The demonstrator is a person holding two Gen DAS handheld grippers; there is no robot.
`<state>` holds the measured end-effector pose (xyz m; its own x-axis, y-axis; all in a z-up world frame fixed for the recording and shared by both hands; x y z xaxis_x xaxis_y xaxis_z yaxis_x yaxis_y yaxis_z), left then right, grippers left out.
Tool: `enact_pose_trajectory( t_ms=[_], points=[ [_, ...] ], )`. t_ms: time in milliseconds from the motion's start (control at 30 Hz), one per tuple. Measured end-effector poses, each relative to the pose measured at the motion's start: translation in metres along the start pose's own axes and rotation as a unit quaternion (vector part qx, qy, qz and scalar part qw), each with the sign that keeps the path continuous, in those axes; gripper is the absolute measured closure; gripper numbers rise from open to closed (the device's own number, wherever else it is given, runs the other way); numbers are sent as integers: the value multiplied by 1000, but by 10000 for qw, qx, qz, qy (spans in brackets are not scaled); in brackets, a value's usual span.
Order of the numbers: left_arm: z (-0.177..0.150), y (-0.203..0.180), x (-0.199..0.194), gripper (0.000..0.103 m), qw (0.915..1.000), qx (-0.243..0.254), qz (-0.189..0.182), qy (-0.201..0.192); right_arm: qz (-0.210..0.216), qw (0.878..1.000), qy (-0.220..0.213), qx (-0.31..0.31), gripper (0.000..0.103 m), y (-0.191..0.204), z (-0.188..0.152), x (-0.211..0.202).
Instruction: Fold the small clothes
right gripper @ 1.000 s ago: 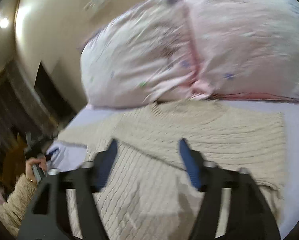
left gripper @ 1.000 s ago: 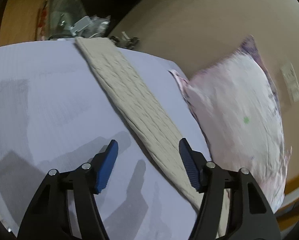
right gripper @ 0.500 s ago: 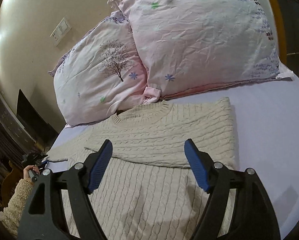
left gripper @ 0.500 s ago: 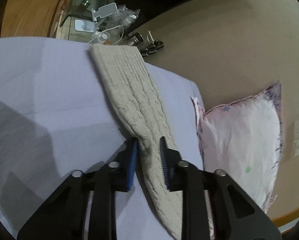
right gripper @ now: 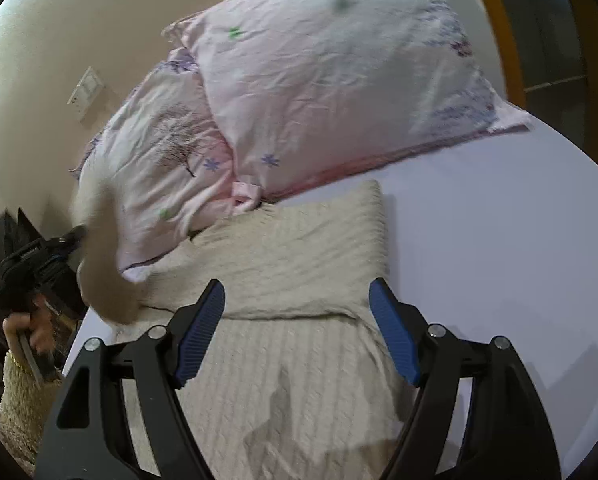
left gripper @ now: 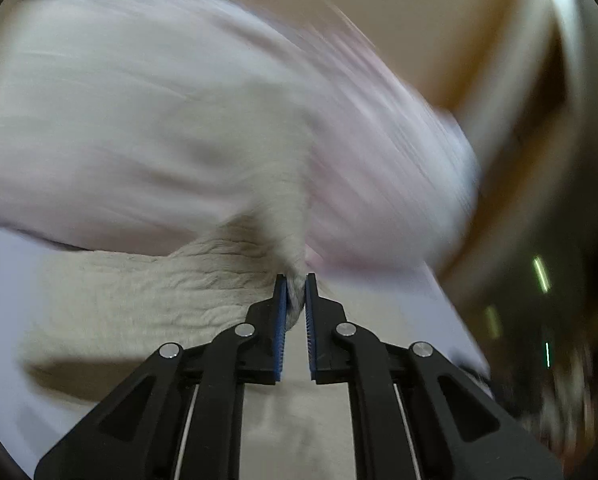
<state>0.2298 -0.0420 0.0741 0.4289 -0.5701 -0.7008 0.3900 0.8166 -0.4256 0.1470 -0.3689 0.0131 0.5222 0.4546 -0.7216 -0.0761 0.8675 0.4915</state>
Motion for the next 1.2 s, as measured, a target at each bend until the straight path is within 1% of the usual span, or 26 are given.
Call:
enact_pose_trajectory(
  t_ms=[33, 100, 133, 167, 200, 267, 300, 333, 400, 433, 467, 500, 567, 633, 700, 733, 767, 833, 900, 967, 1033, 1067, 1100, 1133, 1167, 1200],
  points=[
    [-10, -21, 29, 95, 9987, 211, -174, 430, -16, 10000, 57, 62, 29, -4, -5, -3],
    [-31, -35, 62, 95, 9934, 291, -319, 1059, 46, 9999, 98, 98, 29, -10, -15, -14],
    [-41, -31, 63, 95, 9927, 252, -314, 1137, 62, 9999, 103, 48, 29, -14, -24, -27],
    [-54, -22, 54, 95, 9934, 188, -216, 1114, 73, 9999, 118, 7, 28, -16, -30, -34],
    [-65, -15, 41, 95, 9941, 169, -135, 1060, 129, 9998, 146, -51, 23, -17, -37, -42],
    [-84, -2, 13, 95, 9952, 139, -64, 965, 530, 9980, 310, -146, 21, -20, -59, -58],
    [-102, 7, -9, 95, 9957, 86, -41, 920, 773, 9959, 437, -160, 21, -20, -70, -63],
    [-120, 14, -30, 95, 9957, 26, -60, 924, 1168, 9909, 656, -153, 21, -20, -86, -68],
    [-154, 28, -64, 92, 9958, -158, -108, 895, 1617, 9821, 951, -154, 21, -20, -110, -75],
    [-168, 33, -78, 85, 9956, -259, -101, 893, 1707, 9787, 1124, -177, 21, -21, -128, -79],
    [-192, 40, -95, 72, 9948, -383, -169, 928, 1701, 9770, 1273, -194, 21, -22, -141, -81],
    [-214, 43, -107, 57, 9939, -487, -258, 959, 1693, 9754, 1399, -185, 21, -23, -151, -82],
    [-249, 48, -120, 50, 9925, -689, -307, 958, 1677, 9697, 1778, 17, 21, -32, -176, -81],
    [-276, 52, -125, 50, 9891, -929, -489, 1029, 1798, 9621, 2011, 406, 21, -45, -192, -75],
    [-297, 60, -122, 48, 9848, -1192, -605, 1108, 2187, 9499, 2055, 876, 23, -57, -198, -64],
    [-305, 64, -119, 48, 9830, -1295, -634, 1136, 2480, 9396, 2080, 1117, 24, -63, -200, -53],
    [-308, 67, -113, 47, 9811, -1396, -657, 1169, 2598, 9338, 2115, 1255, 27, -66, -201, -44],
    [-320, 74, -99, 47, 9752, -1674, -666, 1287, 2676, 9256, 2301, 1370, 31, -65, -206, -23],
    [-322, 77, -90, 45, 9723, -1813, -753, 1268, 2864, 9171, 2422, 1350, 34, -59, -210, -11],
    [-322, 78, -82, 43, 9677, -1955, -1054, 1194, 3119, 9092, 2440, 1283, 37, -49, -212, -3],
    [-323, 76, -76, 43, 9644, -2016, -1251, 1164, 3249, 9051, 2437, 1261, 47, -44, -212, 1],
    [-323, 75, -73, 43, 9637, -2025, -1303, 1154, 3277, 9040, 2447, 1248, 58, -42, -212, 2],
    [-322, 74, -68, 44, 9620, -2073, -1359, 1148, 3303, 9029, 2461, 1226, 73, -38, -211, 4],
    [-323, 74, -65, 49, 9596, -2141, -1429, 1135, 3342, 9014, 2481, 1194, 83, -35, -212, 6],
    [-323, 74, -61, 70, 9566, -2223, -1501, 1135, 3346, 9015, 2493, 1151, 96, -32, -213, 6],
    [-324, 75, -57, 93, 9503, -2400, -1629, 1133, 3342, 9034, 2454, 1094, 96, -29, -213, 3]
  ],
)
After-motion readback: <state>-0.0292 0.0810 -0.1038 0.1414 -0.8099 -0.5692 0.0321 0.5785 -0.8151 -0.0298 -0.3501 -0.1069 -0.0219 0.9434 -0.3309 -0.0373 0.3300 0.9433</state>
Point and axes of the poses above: each gripper's, at about its wrist camera, not at the fingertips, and x roughly the way its jaws point, y to its left, z to its top, the point moved 5 cm from there along x, roughly the way its jaws point, and after that the axes turned 15 degrees about y, right-handed, at the moved point
